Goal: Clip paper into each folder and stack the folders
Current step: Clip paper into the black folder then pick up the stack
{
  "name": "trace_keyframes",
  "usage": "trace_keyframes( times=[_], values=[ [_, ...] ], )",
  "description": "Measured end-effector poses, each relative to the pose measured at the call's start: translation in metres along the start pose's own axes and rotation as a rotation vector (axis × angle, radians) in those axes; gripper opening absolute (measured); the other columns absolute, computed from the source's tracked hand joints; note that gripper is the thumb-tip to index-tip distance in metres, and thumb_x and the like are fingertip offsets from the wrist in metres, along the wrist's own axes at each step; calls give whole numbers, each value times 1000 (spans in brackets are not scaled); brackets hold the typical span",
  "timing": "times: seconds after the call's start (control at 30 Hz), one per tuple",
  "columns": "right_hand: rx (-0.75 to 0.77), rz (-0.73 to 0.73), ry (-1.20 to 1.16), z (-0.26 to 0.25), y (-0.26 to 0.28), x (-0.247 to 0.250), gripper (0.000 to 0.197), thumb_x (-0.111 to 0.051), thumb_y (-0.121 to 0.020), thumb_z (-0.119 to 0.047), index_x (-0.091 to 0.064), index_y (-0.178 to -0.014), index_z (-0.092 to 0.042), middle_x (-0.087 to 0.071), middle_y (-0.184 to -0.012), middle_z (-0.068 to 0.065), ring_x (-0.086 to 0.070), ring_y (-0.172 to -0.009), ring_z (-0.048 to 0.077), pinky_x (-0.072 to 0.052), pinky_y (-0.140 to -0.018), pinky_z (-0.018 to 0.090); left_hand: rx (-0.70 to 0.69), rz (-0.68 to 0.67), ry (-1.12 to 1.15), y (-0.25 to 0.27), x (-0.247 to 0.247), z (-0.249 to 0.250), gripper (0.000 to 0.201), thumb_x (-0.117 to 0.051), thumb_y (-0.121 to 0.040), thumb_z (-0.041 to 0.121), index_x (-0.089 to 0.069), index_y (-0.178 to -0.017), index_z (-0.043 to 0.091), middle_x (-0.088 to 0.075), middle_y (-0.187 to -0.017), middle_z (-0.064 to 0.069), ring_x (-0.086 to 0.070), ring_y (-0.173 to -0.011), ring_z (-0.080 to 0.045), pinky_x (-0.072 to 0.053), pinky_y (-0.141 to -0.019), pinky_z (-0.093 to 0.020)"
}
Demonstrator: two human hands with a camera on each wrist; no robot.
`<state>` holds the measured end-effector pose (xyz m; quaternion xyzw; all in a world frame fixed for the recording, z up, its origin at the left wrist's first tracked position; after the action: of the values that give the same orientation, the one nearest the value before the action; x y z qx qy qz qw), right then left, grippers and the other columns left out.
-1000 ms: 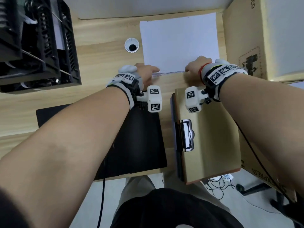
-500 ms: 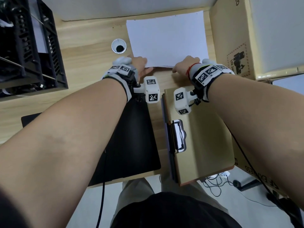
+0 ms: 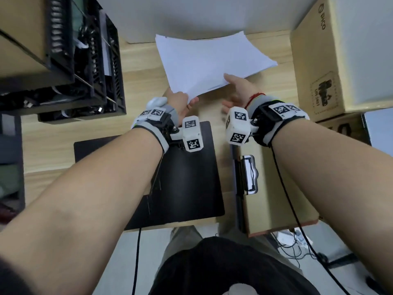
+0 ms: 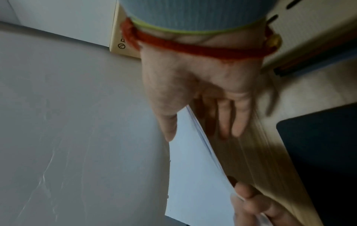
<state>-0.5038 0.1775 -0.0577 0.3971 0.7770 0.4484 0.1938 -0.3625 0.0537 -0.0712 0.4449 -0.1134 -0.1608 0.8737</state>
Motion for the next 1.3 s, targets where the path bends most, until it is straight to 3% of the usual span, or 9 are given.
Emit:
trace_keyframes(
  times=[0.23,0.33,0.4,0.47,0.53,0.67,0.87,1.13,1.3],
  values=[
    [49,-112,-32,11,28,-36,5,-57,-96,-15,-57,-98,-11,-60,-105,10,-61,-79,18,-57,-82,33,-113,-126,-102,45,48,-29,23,-51,-99,12,-50,-121,20,-66,-101,-3,-68,-71,-15,-52,-49,-21],
    [111,-108,98,19,41,-46,43,-58,-94,-17,-49,-134,-5,-53,-119,8,-58,-96,20,-54,-84,31,-153,-59,-305,41,85,-35,31,-67,-83,21,-58,-112,13,-69,-105,-6,-68,-89,-24,-61,-74,-38],
    [194,-79,192,20,55,-52,44,-60,-94,-16,-49,-135,-2,-57,-117,12,-57,-97,23,-54,-87,35,-176,10,-397,38,114,-25,52,-77,-65,25,-55,-110,11,-67,-106,-8,-65,-92,-27,-57,-80,-39],
    [271,-63,256,23,66,-55,42,-66,-89,-16,-55,-127,-3,-62,-113,12,-62,-93,26,-57,-85,40,-212,105,-500,35,143,-15,99,-83,-50,31,-36,-137,17,-57,-125,-10,-60,-107,-28,-51,-96,-43],
    [348,-62,298,27,75,-58,38,-71,-81,-14,-62,-117,-8,-69,-115,13,-67,-92,26,-57,-82,41,-310,154,-547,48,158,3,117,-86,-59,26,-14,-151,21,-44,-143,-12,-50,-125,-29,-43,-106,-44],
    [553,-134,380,31,105,-69,30,-68,-86,-4,-67,-116,-9,-68,-114,4,-65,-104,20,-50,-95,33,-576,67,-471,83,164,37,93,-82,-73,13,-28,-149,12,-44,-146,-8,-45,-132,-23,-37,-111,-37],
    [579,-132,363,44,110,-62,34,-67,-88,-1,-64,-122,-1,-67,-119,10,-63,-106,21,-48,-100,38,-602,68,-450,98,173,30,41,-77,-81,16,-63,-119,9,-69,-115,-4,-66,-102,-19,-50,-96,-33],
    [491,-140,228,62,102,-52,34,-75,-78,3,-69,-111,-6,-70,-110,7,-66,-87,11,-51,-77,24,-567,15,-441,96,173,8,32,-74,-83,10,-66,-115,11,-69,-107,0,-64,-92,-14,-49,-84,-26],
    [465,-114,241,65,93,-52,33,-80,-76,-4,-70,-107,-9,-72,-110,5,-68,-99,19,-53,-89,32,-497,26,-532,85,167,0,39,-75,-82,19,-64,-119,13,-70,-114,0,-67,-103,-20,-50,-98,-39]
  ],
)
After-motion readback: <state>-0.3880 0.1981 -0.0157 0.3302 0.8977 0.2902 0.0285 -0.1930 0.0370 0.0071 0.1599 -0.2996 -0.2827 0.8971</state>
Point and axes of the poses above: each hand's wrist, its own y-axis away from the middle knuckle, its own x-axis out of the back of the hand, z = x × y, the point moved 6 cm from there along -y, towards the middle knuckle
